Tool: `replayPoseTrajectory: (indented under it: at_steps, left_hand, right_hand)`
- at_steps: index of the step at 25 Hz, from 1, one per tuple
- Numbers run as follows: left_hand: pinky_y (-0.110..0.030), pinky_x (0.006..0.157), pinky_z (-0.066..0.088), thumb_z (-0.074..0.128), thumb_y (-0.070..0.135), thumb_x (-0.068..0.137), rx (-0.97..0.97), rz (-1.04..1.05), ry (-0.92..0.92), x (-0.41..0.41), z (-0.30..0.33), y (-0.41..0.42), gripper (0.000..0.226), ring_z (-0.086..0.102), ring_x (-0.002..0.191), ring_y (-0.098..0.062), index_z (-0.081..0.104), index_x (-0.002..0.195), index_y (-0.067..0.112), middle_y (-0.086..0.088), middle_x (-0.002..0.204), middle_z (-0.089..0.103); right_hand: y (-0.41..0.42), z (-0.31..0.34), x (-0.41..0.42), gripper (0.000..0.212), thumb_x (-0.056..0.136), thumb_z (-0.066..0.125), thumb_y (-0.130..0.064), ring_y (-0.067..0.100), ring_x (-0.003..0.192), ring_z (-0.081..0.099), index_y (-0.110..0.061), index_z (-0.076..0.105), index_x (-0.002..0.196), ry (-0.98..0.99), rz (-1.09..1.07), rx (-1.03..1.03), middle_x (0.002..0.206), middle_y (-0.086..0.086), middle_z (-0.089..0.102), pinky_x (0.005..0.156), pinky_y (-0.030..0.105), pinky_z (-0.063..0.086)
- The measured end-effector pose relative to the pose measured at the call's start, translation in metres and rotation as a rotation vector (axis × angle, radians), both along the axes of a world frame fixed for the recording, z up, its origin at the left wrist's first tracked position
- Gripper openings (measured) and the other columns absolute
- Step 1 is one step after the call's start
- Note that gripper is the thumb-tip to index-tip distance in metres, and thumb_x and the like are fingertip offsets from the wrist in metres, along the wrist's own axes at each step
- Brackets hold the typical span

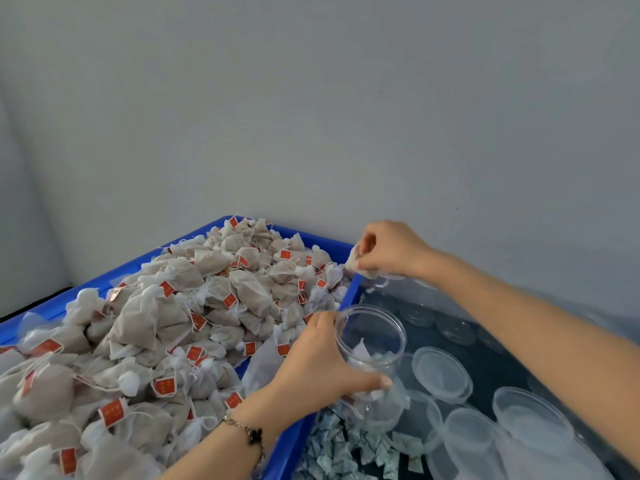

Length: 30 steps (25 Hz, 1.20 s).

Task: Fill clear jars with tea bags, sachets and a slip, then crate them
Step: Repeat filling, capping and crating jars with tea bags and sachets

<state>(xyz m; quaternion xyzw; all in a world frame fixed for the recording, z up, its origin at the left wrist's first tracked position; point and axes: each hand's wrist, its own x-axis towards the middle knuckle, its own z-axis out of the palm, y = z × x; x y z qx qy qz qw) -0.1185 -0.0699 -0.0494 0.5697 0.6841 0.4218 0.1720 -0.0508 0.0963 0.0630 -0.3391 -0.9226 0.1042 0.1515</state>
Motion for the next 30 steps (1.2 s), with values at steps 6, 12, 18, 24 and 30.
replayPoseTrajectory:
  at_steps: [6, 12, 18, 24, 30]
  left_hand:
    - [0.004, 0.073, 0.031, 0.073, 0.065, 0.042, 0.080, -0.008, -0.012, 0.008, 0.007, -0.003, 0.063, 0.035, 0.099, 0.022, 0.038, 0.093, 0.053, 0.024, 0.103, 0.044]
    - [-0.004, 0.065, 0.038, 0.076, 0.066, 0.046, -0.029, -0.069, 0.087, 0.006, 0.004, -0.004, 0.069, 0.033, 0.098, 0.027, 0.034, 0.099, 0.054, 0.030, 0.105, 0.040]
    - [0.001, 0.070, 0.042, 0.080, 0.056, 0.055, -0.047, -0.270, 0.013, -0.014, 0.027, -0.007, 0.056, 0.047, 0.092, 0.027, 0.048, 0.098, 0.070, 0.043, 0.094, 0.057]
    - [-0.025, 0.098, 0.041, 0.054, 0.018, 0.097, -0.001, -0.115, 0.376, -0.044, -0.029, 0.007, 0.036, 0.048, 0.121, -0.017, 0.041, 0.130, 0.019, 0.001, 0.136, 0.044]
    - [0.001, 0.062, 0.039, 0.079, 0.062, 0.053, -0.157, -0.226, 0.056, -0.014, 0.024, 0.001, 0.046, 0.038, 0.090, 0.032, 0.050, 0.087, 0.066, 0.040, 0.094, 0.055]
  right_hand:
    - [-0.052, 0.010, 0.056, 0.024, 0.075, 0.073, -0.026, 0.003, 0.077, 0.057, -0.032, 0.054, 0.090, -0.122, 0.164, -0.164, 0.086, -0.014, 0.060, 0.066, 0.018, 0.045]
    - [-0.022, -0.014, -0.004, 0.019, 0.092, 0.053, -0.020, 0.012, 0.096, 0.060, -0.020, 0.066, 0.105, -0.166, 0.165, -0.015, 0.106, -0.006, 0.066, 0.085, 0.028, 0.049]
    - [0.027, -0.078, -0.092, 0.046, 0.093, 0.052, -0.017, 0.010, 0.102, 0.053, -0.023, 0.044, 0.137, -0.462, 0.259, -0.137, 0.140, 0.002, 0.046, 0.077, 0.020, 0.044]
    - [0.041, -0.100, -0.114, 0.045, 0.093, 0.053, -0.021, 0.023, 0.112, 0.054, -0.021, 0.040, 0.136, -0.332, 0.210, -0.108, 0.123, 0.004, 0.054, 0.086, 0.032, 0.044]
    - [0.021, -0.049, -0.070, 0.016, 0.085, 0.054, -0.003, 0.009, 0.067, 0.052, -0.018, 0.059, 0.085, -0.076, 0.160, -0.033, 0.081, -0.004, 0.056, 0.057, 0.019, 0.039]
